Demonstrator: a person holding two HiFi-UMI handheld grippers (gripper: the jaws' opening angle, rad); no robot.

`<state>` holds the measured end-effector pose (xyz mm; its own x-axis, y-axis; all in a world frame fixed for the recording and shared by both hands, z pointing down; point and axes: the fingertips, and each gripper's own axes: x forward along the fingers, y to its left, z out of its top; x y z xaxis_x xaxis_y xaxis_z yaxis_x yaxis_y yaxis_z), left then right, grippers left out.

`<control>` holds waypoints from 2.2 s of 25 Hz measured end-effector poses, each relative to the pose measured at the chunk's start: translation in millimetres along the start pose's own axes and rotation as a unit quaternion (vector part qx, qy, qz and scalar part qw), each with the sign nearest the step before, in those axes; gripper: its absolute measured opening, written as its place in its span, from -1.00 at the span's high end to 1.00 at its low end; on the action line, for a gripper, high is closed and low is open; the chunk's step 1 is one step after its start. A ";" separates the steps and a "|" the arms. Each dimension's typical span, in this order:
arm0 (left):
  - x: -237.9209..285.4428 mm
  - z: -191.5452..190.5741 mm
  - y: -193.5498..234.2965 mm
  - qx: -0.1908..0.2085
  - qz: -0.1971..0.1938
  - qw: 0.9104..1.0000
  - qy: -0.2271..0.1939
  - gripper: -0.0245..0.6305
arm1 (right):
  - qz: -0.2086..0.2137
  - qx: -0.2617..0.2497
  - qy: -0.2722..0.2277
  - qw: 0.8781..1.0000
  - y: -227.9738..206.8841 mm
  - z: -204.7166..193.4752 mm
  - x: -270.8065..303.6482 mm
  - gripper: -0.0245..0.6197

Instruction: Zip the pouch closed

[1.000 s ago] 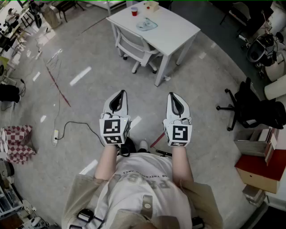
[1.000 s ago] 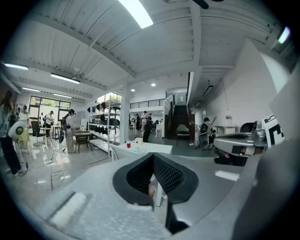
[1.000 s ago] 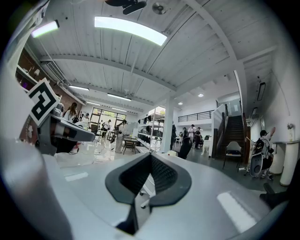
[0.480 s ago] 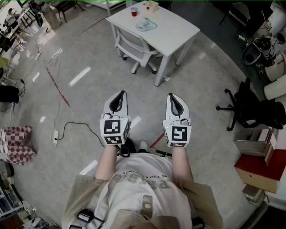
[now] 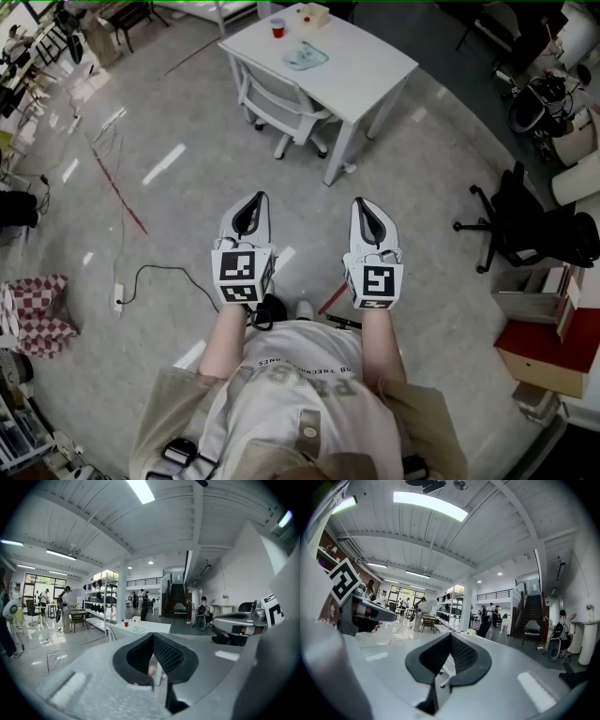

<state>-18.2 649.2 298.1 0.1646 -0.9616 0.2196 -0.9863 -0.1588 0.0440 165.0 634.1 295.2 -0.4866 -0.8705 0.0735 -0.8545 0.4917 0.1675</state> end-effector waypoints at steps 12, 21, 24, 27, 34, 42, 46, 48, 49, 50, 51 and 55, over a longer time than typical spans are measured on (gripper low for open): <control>53.6 12.3 52.3 0.052 -0.052 0.997 0.001 0.65 | 0.003 0.118 -0.029 0.993 13.1 2.4 59.4 0.89; 83.8 21.1 91.1 0.046 -0.104 0.993 0.004 0.36 | -0.015 0.120 -0.015 0.993 36.4 3.4 99.5 0.36; 87.9 17.0 98.6 0.043 -0.117 0.992 0.007 0.33 | -0.021 0.115 -0.006 0.993 43.4 1.1 103.0 0.32; 95.2 10.6 106.6 0.031 -0.125 0.992 0.013 0.33 | -0.030 0.112 0.001 0.993 46.1 -3.8 106.9 0.31; 111.7 9.1 111.0 0.018 -0.132 0.991 0.021 0.33 | -0.036 0.119 0.012 0.992 37.9 -12.6 117.7 0.31; 156.3 11.0 112.3 0.017 -0.119 0.992 0.030 0.33 | -0.027 0.116 0.017 0.993 5.2 -19.7 160.4 0.31; 189.2 16.1 108.0 0.017 -0.107 0.993 0.037 0.33 | -0.015 0.124 0.022 0.992 -22.6 -27.0 189.7 0.31; 210.7 23.6 104.6 0.023 -0.103 0.994 0.034 0.33 | -0.009 0.121 0.020 0.992 -41.0 -24.3 206.2 0.31; 221.6 28.3 102.6 0.026 -0.100 0.994 0.031 0.33 | -0.006 0.119 0.018 0.993 -50.4 -22.9 214.3 0.31; 231.9 32.9 100.1 0.028 -0.098 0.994 0.028 0.33 | -0.003 0.117 0.017 0.993 -59.8 -21.9 222.0 0.31; 241.6 37.3 97.4 0.028 -0.095 0.995 0.026 0.33 | 0.000 0.115 0.017 0.993 -69.2 -21.3 229.6 0.31; 277.2 50.0 87.9 0.023 -0.075 0.997 0.023 0.33 | 0.019 0.109 0.021 0.994 -105.2 -20.2 259.0 0.31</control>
<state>-59.6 357.5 314.1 0.3094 -0.9149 0.2594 -0.9497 -0.3113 0.0347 132.6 356.5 316.5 -0.5150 -0.8491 0.1176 -0.8570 0.5126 -0.0526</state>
